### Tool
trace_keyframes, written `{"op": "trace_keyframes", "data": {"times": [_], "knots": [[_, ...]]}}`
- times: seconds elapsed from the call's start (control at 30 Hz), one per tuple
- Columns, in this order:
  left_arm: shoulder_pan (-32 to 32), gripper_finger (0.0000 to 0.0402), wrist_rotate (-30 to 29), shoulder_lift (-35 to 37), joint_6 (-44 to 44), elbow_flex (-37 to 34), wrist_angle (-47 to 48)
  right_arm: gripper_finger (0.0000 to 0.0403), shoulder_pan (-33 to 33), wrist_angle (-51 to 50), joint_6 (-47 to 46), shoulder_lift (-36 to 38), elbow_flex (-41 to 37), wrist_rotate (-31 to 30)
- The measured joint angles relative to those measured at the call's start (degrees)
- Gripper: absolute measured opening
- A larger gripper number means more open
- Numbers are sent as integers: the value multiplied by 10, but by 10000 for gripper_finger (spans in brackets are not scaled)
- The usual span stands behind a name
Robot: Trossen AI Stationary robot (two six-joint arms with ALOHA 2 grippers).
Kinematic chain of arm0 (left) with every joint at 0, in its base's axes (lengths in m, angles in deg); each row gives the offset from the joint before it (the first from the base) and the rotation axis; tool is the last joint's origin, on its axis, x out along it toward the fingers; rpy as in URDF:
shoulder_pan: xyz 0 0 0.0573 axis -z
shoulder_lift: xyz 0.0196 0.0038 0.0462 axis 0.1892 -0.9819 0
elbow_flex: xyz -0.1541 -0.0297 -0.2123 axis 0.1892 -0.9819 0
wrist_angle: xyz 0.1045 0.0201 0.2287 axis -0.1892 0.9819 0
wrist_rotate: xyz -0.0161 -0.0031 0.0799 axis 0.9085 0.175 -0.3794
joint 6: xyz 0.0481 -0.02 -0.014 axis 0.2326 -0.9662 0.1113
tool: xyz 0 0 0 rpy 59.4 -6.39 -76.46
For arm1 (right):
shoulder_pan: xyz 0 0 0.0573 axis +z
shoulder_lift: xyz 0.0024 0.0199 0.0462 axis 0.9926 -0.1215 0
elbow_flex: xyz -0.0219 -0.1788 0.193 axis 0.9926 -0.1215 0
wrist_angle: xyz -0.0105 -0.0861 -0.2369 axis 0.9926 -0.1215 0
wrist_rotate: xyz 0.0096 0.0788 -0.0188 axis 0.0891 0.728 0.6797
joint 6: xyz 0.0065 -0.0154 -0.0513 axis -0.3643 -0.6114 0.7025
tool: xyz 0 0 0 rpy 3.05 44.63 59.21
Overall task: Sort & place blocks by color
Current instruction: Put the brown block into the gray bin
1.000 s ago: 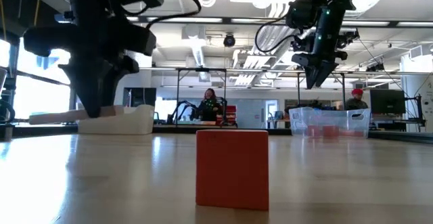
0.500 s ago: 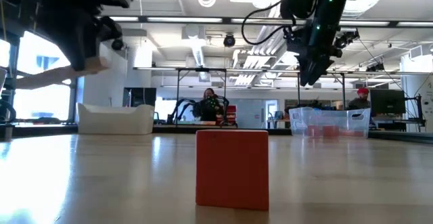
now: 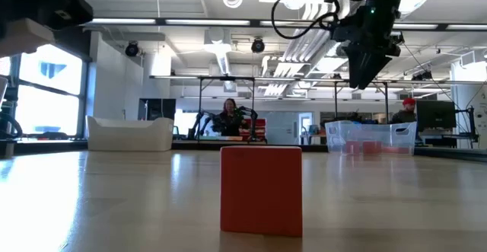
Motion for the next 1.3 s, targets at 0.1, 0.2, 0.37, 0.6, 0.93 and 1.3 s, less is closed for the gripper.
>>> {"op": "trace_keyframes", "data": {"times": [0.1,0.2,0.37,0.6,0.93,1.3], "knots": [[29,96,16,0,-51,0,-1,171,18,-1,-20,7,0,15],[59,96,27,0,-110,0,-1,171,33,-1,-22,8,0,37],[108,96,27,-5,-182,0,-10,171,45,-1,-22,8,0,106],[148,110,45,-5,-271,-21,-43,171,69,-32,-63,8,0,180],[158,110,76,-5,-303,-82,-116,171,165,-98,-162,8,0,193],[146,142,91,-5,-288,-101,-117,171,291,-100,-242,8,0,195]]}}
